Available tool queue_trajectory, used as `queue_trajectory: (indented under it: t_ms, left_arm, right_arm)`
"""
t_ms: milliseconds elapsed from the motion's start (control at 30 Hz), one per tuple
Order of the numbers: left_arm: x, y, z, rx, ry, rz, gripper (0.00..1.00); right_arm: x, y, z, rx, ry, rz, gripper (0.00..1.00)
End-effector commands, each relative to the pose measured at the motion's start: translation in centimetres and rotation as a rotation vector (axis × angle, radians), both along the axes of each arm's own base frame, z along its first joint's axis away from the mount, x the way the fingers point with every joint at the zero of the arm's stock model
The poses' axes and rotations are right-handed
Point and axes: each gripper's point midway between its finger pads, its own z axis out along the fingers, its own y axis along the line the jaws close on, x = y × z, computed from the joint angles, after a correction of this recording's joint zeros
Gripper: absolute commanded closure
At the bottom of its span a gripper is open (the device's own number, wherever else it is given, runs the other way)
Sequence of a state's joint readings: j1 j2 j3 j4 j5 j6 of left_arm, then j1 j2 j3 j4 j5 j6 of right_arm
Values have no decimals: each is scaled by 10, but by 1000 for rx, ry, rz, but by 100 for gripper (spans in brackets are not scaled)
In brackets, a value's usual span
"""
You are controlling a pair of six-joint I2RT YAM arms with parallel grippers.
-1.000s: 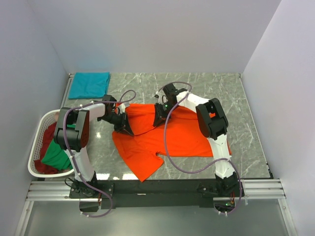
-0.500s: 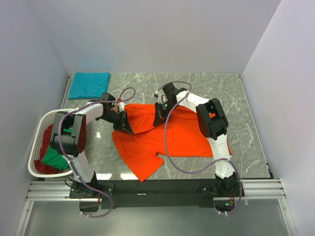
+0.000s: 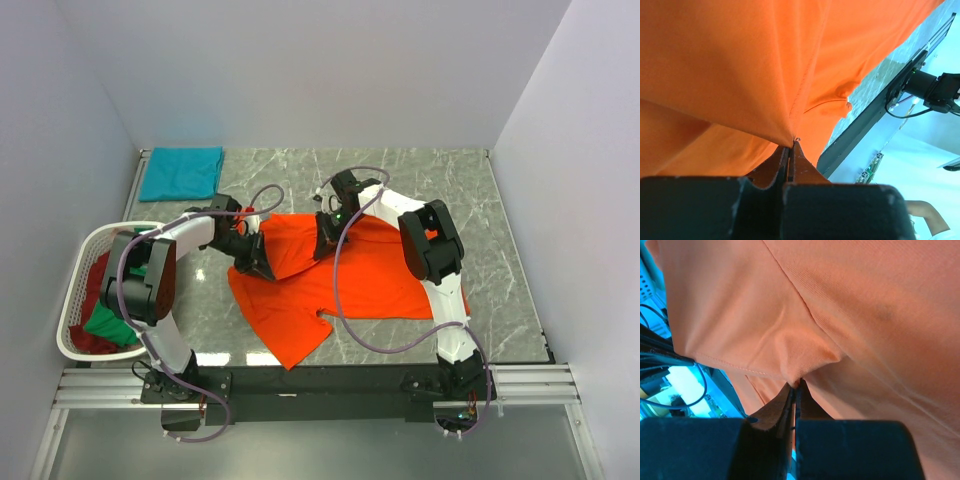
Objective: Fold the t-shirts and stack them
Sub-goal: Fold the tshirt
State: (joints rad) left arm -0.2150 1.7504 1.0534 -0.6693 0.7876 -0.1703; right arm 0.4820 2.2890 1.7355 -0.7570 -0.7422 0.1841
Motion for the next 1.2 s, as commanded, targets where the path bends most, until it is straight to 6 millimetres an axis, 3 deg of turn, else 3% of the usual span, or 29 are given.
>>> queue_trajectory:
  t_ms: [0, 67, 100, 133, 267, 333, 367, 467, 533, 733, 800, 900, 933, 1033, 1100, 1167]
  left_arm:
    - [-3, 1, 3, 4, -12, -7, 99]
    - [-4, 2, 1, 7, -5, -12, 91]
    - [-4, 1, 2, 4, -8, -16, 77]
    - [-4, 1, 4, -1, -13, -21, 71]
    - [7, 0, 32, -48, -139, -75, 56]
    - [21, 1, 51, -68, -224, -72, 50]
    - [36, 2, 65, -76, -279, -62, 48]
    - [72, 3, 80, -62, -356, -37, 49]
    - [100, 7, 74, -16, -375, -1, 52]
    - [154, 12, 53, 60, -396, 77, 57]
    - [161, 15, 40, 92, -388, 90, 58]
    - [172, 23, 23, 135, -378, 113, 59]
    - [175, 26, 18, 153, -374, 119, 59]
    - [181, 44, -6, 211, -323, 150, 62]
    - [178, 42, -6, 159, -305, 125, 61]
    - [181, 32, 10, 118, -386, 51, 58]
  right_arm:
    - [2, -2, 23, 9, -58, 20, 100]
    - [-1, -4, 19, -1, -50, 29, 100]
    - [0, -4, 20, 0, -51, 32, 100]
    - [-1, -5, 17, -4, -52, 51, 96]
    - [-5, -18, 33, -28, -90, 93, 67]
    - [-3, -28, 56, -15, -162, 108, 61]
    - [-2, -41, 61, -18, -169, 100, 59]
    - [4, -67, 86, -14, -226, 63, 59]
    - [21, -100, 95, -36, -255, -15, 62]
    - [69, -217, 71, -287, -314, -196, 76]
    - [80, -247, 60, -351, -317, -232, 78]
    - [93, -275, 47, -463, -344, -235, 81]
    - [98, -294, 45, -490, -354, -263, 82]
    - [102, -318, 30, -576, -345, -263, 83]
    - [102, -331, 21, -631, -332, -259, 83]
    - [103, -335, 20, -638, -333, -246, 83]
